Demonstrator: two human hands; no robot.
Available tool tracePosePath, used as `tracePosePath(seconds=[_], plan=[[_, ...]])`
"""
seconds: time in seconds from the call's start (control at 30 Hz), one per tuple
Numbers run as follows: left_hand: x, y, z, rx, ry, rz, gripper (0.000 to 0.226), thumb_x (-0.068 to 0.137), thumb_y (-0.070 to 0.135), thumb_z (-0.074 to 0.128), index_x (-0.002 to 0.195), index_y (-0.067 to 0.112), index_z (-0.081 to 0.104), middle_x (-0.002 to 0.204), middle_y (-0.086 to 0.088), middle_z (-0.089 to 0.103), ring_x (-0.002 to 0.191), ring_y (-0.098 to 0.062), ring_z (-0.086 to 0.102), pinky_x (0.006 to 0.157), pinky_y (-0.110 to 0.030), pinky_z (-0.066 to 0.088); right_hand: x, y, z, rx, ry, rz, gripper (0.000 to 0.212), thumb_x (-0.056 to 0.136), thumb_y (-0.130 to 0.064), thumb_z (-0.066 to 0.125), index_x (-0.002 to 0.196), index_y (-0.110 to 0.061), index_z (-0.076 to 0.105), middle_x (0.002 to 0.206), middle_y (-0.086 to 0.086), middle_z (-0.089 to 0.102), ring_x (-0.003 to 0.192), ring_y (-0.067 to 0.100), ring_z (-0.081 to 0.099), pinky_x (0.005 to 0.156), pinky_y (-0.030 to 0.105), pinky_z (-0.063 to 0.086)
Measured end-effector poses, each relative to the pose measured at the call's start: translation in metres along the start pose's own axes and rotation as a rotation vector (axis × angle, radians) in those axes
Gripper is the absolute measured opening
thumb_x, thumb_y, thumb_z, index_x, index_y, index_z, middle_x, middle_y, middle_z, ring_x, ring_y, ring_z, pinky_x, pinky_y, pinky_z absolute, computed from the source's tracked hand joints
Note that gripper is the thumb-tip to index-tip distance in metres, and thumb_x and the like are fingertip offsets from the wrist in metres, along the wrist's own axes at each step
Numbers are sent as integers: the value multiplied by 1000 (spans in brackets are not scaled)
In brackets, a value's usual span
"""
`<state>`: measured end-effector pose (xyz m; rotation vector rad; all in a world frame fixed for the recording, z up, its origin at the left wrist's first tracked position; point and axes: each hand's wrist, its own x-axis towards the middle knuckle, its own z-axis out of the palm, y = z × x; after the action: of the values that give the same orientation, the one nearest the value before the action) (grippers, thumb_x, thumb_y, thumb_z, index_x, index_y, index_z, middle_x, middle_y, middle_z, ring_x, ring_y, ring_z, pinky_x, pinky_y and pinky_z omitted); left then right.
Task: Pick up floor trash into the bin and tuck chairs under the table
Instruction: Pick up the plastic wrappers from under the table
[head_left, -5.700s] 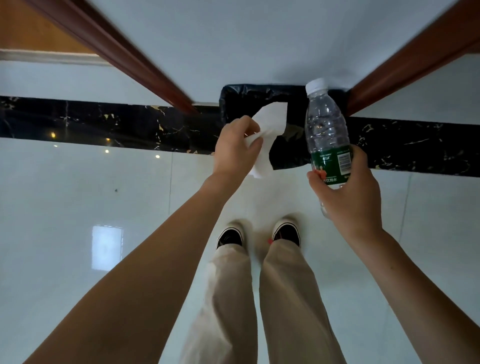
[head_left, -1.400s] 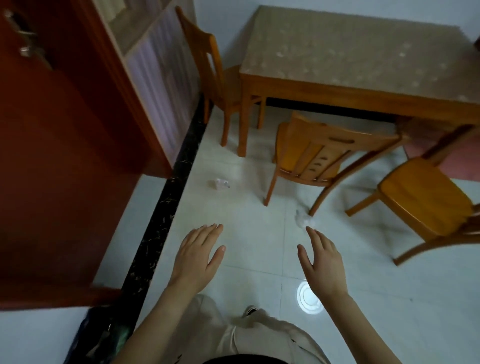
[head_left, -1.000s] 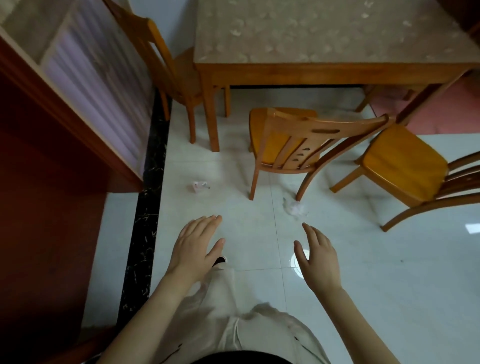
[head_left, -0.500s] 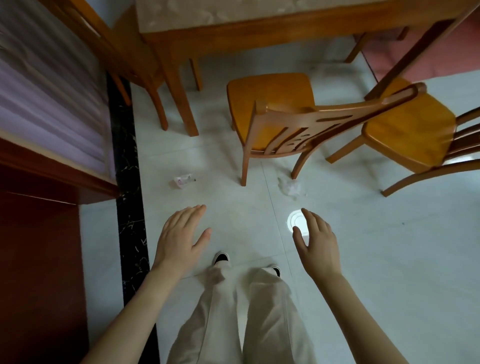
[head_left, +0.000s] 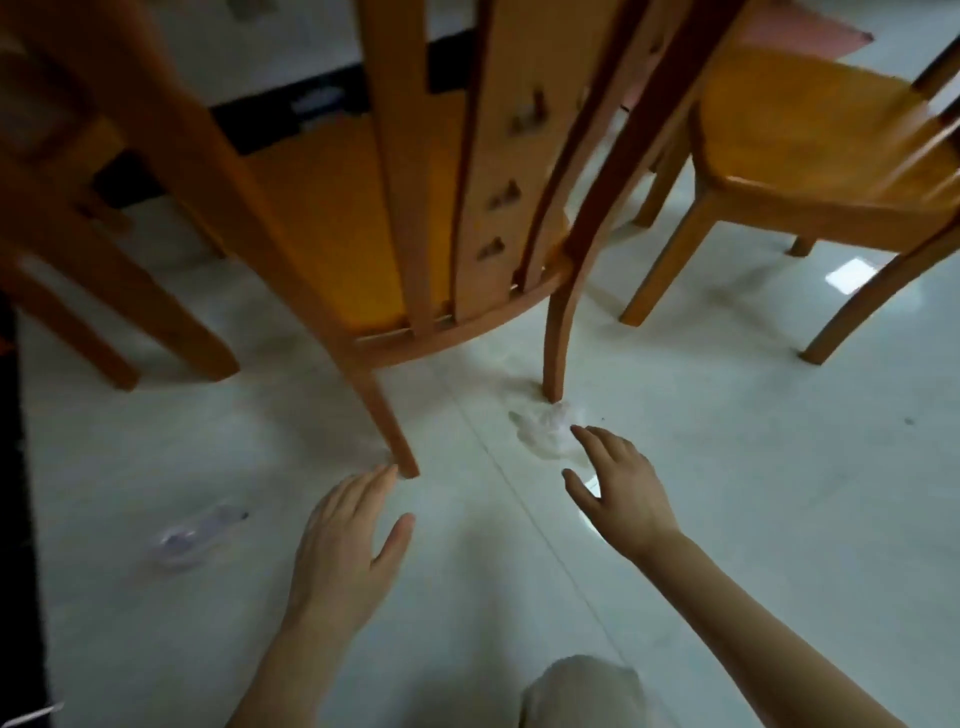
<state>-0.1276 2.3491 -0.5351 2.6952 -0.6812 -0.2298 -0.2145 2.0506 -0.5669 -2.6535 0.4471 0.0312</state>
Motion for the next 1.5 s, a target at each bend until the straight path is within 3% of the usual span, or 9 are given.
tracePosePath(seconds=[0.13,0.23,0.33,0.47,0.57,0.8,1.17,1.4,1.5], plan=[[48,-52,115,102,-37,122,61,92,58,29,137,22,50,137,4,54,125,-15,45,105,-26,29,53,69,99,-49,54,-46,56,91,-45,53,136,-13,53,134,8,60,118,31,57,95,44,46],[67,-83,184,117,-26,153,63,93,59,26,137,21,49,138,3,53,127,-16,46,105,-32,34,84,107,158,-114,69,-92,55,91,-39,63,138,-13,52,137,8,58,123,31,53,100,44,42],[75,-102,237,115,-26,159,67,94,61,21,139,20,48,140,2,51,130,-19,46,107,-34,33,112,137,200,-192,58,-116,58,91,-45,59,141,-17,48,142,10,53,130,33,47,104,47,39],[72,-113,286,128,-73,168,63,91,55,29,139,20,48,141,2,51,131,-19,46,108,-32,27,136,162,229,-318,-23,-20,64,93,-58,47,149,-33,32,157,4,33,139,37,33,110,54,30],[65,-122,306,115,-120,129,66,89,57,26,142,22,44,145,4,46,136,-17,39,110,-28,21,134,164,241,-248,-116,78,60,93,-52,51,148,-34,34,156,6,30,132,38,38,102,49,39],[51,-142,317,88,-109,45,65,89,57,34,142,21,44,148,3,42,138,-17,36,110,-27,19,96,120,274,-77,-127,-141,44,93,-36,62,134,-22,54,132,9,52,111,35,46,85,44,49],[4,-195,317,12,-16,-85,64,85,53,44,138,18,49,147,2,45,136,-18,38,111,-34,30,72,30,312,274,-196,-230,41,82,-28,77,120,-16,65,106,1,63,98,22,59,81,23,38],[-16,-237,271,-15,230,-156,60,84,50,48,132,15,55,138,-2,54,127,-19,47,105,-35,39,76,-29,299,304,-173,-330,39,78,-24,81,114,-14,68,103,1,65,90,21,61,79,26,41],[-17,-266,238,11,353,-208,59,84,49,51,133,17,55,139,0,53,129,-18,45,108,-32,33,80,-60,293,327,-164,-352,40,77,-20,82,113,-12,68,99,-4,60,88,18,58,80,27,39]])
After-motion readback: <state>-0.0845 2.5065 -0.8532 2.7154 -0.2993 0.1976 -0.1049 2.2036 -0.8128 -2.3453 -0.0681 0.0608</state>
